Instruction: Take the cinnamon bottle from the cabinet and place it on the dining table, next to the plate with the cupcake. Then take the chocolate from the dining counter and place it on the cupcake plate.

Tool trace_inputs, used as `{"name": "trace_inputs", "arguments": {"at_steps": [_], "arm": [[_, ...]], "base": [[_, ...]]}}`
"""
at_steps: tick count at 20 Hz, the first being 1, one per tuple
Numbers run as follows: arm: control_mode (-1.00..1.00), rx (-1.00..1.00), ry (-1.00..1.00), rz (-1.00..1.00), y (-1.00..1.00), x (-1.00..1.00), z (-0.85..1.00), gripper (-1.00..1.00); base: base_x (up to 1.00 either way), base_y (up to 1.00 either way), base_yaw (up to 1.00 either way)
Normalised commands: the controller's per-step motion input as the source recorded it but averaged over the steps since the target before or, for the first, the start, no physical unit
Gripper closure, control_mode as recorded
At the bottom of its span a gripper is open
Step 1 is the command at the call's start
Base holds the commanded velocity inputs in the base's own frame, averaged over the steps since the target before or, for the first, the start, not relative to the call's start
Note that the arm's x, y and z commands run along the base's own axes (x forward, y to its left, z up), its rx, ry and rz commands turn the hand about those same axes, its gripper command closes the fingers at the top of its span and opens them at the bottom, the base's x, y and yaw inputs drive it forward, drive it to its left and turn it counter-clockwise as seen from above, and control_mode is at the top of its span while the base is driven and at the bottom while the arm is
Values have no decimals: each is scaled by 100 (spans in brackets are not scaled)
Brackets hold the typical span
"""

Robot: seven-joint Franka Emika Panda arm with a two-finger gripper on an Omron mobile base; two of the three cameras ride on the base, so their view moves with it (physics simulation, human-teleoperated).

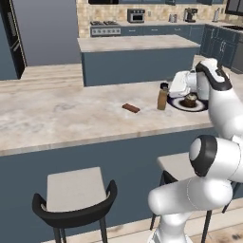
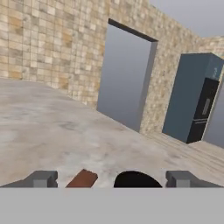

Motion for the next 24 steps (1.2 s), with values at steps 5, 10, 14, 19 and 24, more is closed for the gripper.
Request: {"name": "trace_inputs", "arguments": {"at_steps": [5,10,14,19,24], "arm": [[-100,0,10,-4,-1,-6,100,-100],[-100,-21,15,2,83,-22,94,-100],[-100,-51,40,9,100,-18,42,-100],[-100,-70,59,8,95,-11,-31,-100],[-100,-31,46,-2,28,0,-97,-100]], "base": [[0,0,0],[0,0,0],[0,0,0],[0,0,0],[0,0,0]]}}
